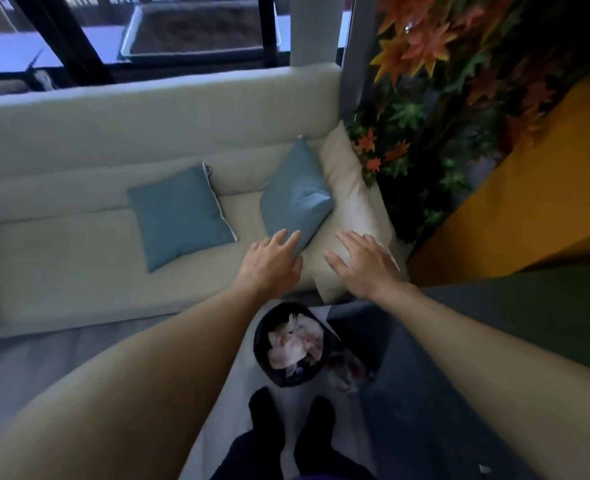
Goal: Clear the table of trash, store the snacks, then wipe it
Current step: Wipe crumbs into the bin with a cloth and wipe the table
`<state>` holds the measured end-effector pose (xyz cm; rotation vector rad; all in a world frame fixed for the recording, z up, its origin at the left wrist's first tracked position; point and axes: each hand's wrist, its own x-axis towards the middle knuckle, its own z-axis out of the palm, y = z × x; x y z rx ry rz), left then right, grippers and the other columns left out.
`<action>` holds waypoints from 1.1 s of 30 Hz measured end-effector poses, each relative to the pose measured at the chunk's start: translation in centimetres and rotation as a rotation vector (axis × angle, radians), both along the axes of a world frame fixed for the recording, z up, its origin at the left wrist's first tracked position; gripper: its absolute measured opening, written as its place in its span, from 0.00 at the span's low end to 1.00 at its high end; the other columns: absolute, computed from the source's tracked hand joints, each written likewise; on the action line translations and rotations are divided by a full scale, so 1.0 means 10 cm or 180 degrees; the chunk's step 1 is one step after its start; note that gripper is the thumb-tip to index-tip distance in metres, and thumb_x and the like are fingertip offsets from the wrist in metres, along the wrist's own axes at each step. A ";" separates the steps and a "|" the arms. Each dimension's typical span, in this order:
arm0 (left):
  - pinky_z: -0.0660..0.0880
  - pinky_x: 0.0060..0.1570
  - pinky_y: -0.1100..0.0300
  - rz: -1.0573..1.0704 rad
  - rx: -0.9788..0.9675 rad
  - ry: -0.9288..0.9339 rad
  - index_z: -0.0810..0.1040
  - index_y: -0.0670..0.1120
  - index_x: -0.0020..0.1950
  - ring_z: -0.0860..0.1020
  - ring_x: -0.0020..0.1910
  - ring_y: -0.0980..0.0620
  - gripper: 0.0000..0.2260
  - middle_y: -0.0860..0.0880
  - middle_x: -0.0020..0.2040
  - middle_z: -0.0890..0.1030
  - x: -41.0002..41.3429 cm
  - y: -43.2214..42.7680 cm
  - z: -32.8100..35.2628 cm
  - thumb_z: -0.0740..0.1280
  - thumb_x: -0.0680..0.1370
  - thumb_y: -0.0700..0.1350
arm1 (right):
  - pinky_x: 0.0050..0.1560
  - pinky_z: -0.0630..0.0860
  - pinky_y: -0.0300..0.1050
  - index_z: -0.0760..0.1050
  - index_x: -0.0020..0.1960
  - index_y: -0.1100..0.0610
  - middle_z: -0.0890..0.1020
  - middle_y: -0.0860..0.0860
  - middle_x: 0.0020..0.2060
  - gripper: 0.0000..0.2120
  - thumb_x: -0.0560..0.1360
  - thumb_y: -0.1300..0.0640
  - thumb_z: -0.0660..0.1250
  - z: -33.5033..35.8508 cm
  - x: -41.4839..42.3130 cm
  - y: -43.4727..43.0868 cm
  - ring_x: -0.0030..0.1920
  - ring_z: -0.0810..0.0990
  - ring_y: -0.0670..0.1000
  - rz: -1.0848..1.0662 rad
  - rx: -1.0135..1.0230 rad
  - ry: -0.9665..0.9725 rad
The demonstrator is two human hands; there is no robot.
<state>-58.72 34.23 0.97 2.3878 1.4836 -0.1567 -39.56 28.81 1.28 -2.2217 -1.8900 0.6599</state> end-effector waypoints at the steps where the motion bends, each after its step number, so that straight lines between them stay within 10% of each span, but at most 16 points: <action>1: 0.64 0.70 0.48 0.0016 -0.0068 0.0008 0.56 0.51 0.80 0.68 0.72 0.39 0.28 0.44 0.79 0.61 -0.01 0.03 -0.11 0.56 0.82 0.55 | 0.74 0.60 0.56 0.62 0.78 0.51 0.64 0.52 0.77 0.31 0.80 0.36 0.55 -0.12 -0.01 0.04 0.76 0.61 0.56 -0.0022 -0.0066 0.0040; 33: 0.65 0.70 0.39 0.0939 -0.1987 0.0545 0.56 0.52 0.80 0.60 0.73 0.31 0.30 0.49 0.81 0.50 -0.84 -0.34 -4.99 0.61 0.79 0.51 | 0.69 0.63 0.43 0.68 0.75 0.53 0.69 0.55 0.73 0.24 0.81 0.45 0.61 -4.95 -0.58 -0.69 0.72 0.67 0.57 -0.0850 -0.1724 0.0942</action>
